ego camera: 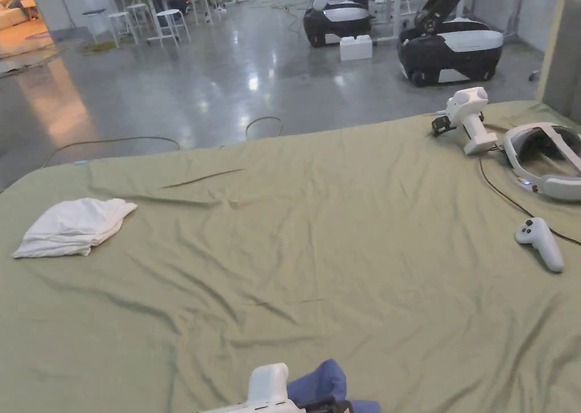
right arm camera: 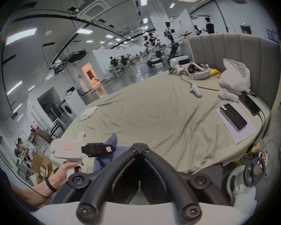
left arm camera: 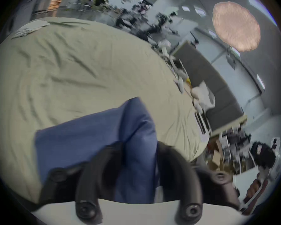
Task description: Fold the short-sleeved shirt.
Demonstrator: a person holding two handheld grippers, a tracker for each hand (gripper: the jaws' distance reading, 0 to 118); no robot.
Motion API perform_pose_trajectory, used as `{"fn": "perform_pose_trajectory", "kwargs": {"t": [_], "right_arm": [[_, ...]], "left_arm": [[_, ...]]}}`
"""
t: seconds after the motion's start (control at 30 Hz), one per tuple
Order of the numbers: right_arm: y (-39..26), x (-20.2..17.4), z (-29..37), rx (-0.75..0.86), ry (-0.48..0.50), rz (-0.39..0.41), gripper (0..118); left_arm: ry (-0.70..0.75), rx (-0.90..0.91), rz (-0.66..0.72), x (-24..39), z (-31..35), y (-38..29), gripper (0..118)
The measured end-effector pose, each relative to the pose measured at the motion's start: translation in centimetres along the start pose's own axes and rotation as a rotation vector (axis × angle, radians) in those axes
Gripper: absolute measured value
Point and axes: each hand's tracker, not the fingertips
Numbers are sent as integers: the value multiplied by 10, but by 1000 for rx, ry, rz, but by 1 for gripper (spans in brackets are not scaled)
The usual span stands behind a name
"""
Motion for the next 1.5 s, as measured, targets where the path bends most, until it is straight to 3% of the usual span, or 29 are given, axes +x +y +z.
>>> {"fn": "perform_pose_trajectory", "kwargs": {"t": [0.03, 0.13, 0.23, 0.27, 0.33, 0.37, 0.5, 0.67, 0.7, 0.73, 0.77, 0.8, 0.83, 0.87, 0.97, 1.03, 1.17, 1.23, 1.3, 1.43, 1.5], "right_arm": [[0, 4, 2, 3, -4, -10, 0], [-2, 16, 5, 2, -34, -38, 0], [-5, 25, 2, -26, -60, -73, 0], [-5, 28, 1, -33, -52, -92, 0], [-6, 31, 0, -36, -28, -124, 0], [-6, 32, -1, -40, -22, -136, 0], [-6, 27, -3, -52, -44, -112, 0], [-17, 11, -20, -147, -33, -82, 0], [-22, 5, -28, -174, -2, -76, 0], [-25, 1, -35, -196, 30, -65, 0], [-28, -5, -46, -222, 69, -32, 0], [-29, -12, -60, -252, 100, 25, 0], [-28, -18, -74, -281, 126, 83, 0], [-27, -25, -94, -321, 156, 159, 0], [-25, -53, -147, -371, 241, 300, 0], [-27, -68, -186, -435, 274, 291, 0], [-58, -83, -261, -602, 89, 374, 0], [-85, -77, -291, -724, 47, 421, 0], [-86, -72, -286, -599, 99, 364, 0], [-87, -72, -275, -616, 76, 366, 0], [-83, -67, -275, -616, 84, 309, 0]], "left_arm": [[-36, -7, -22, 1, -2, 1, 82], [-89, 58, -6, 0, 19, 9, 81], [-185, 117, 182, -18, 38, 12, 77], [-195, 134, 251, -27, 36, 9, 68], [-143, 113, 274, -35, 20, 3, 1], [-85, 74, 247, -34, 6, -1, 0], [-185, -137, 212, -19, -44, -28, 0], [-167, -98, 245, -16, -52, -30, 0], [-168, -98, 243, -15, -45, -27, 4], [-169, -88, 232, -14, -36, -26, 17], [-194, -26, 164, -11, -21, -21, 39], [-213, 29, 113, -9, -3, -20, 72], [-204, 72, 88, -9, 14, -20, 88], [-185, 118, 80, -10, 34, -22, 93], [-123, 241, 160, -25, 86, -38, 93], [-65, 292, 243, -41, 108, -55, 93], [-28, 346, 405, -75, 132, -86, 93], [-20, 360, 458, -88, 136, -93, 93], [-20, 355, 495, -100, 134, -93, 93], [-76, 351, 538, -123, 103, -82, 93], [-98, 288, 540, -133, 75, -75, 91]]}}
